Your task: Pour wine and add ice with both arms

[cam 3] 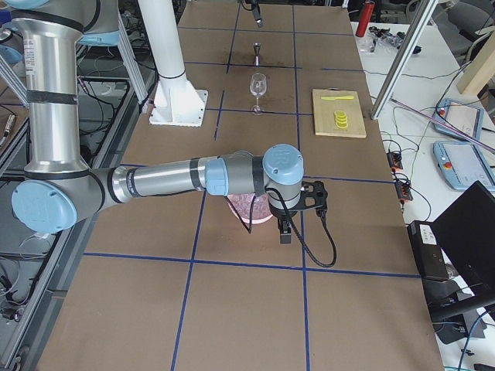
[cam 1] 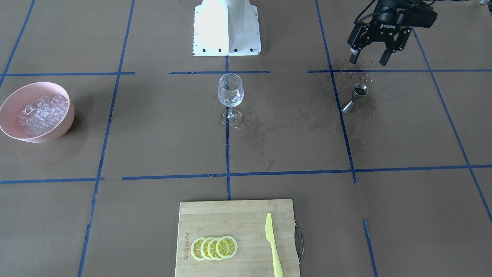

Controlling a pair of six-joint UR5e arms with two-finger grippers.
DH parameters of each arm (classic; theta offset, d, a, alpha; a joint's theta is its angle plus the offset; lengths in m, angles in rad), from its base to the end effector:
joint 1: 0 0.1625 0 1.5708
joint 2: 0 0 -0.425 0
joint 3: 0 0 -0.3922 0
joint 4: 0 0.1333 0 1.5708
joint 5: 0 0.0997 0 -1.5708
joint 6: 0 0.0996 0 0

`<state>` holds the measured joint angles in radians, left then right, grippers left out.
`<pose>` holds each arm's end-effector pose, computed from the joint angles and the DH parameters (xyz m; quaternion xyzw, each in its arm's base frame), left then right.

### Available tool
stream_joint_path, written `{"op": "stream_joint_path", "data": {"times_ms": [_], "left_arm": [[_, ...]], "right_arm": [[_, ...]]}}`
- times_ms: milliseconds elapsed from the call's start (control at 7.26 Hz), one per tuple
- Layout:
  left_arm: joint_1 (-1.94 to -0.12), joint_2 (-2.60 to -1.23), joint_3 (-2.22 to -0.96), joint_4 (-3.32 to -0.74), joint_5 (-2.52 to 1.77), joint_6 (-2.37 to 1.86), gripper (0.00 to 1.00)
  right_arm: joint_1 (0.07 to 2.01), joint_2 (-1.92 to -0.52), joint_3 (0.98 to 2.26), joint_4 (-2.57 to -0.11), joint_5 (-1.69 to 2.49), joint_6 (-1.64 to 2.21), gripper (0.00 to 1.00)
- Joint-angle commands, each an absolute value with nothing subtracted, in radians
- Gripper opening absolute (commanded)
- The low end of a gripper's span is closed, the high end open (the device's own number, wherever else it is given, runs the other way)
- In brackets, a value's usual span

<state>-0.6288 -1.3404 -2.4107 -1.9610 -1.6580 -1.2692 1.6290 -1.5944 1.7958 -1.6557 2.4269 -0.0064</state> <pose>0.2194 -0.3136 0.3215 0.1806 0.4451 -0.1222 0.8685 0.0859 -0.4767 0.5622 0.0663 -0.4125 -0.0006 0.9086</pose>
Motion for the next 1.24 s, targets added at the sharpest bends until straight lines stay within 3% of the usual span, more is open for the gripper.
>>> {"op": "stream_joint_path", "data": {"times_ms": [0,275,551,826,1101], "left_arm": [[-0.463,-1.148,-2.418,-2.161,-1.441,-1.395,1.0],[-0.201,-1.091,-2.408,-2.145,-1.147,-1.605,1.0],[-0.033,-1.151,-2.322,-1.99,-0.876,-1.788,1.0],[-0.021,-1.259,-2.144,-1.987,-0.699,-1.805,0.99],[-0.021,-1.278,-2.076,-1.987,-0.568,-1.805,0.98]], "right_arm": [[1.629,-1.594,1.798,-1.657,2.454,0.004,1.0],[1.629,-1.592,1.811,-1.655,2.496,0.086,1.0],[1.629,-1.592,1.818,-1.658,2.491,0.089,1.0],[1.62,-1.591,1.825,-1.658,2.494,0.116,1.0],[1.617,-1.589,1.828,-1.657,2.494,0.136,1.0]]}}
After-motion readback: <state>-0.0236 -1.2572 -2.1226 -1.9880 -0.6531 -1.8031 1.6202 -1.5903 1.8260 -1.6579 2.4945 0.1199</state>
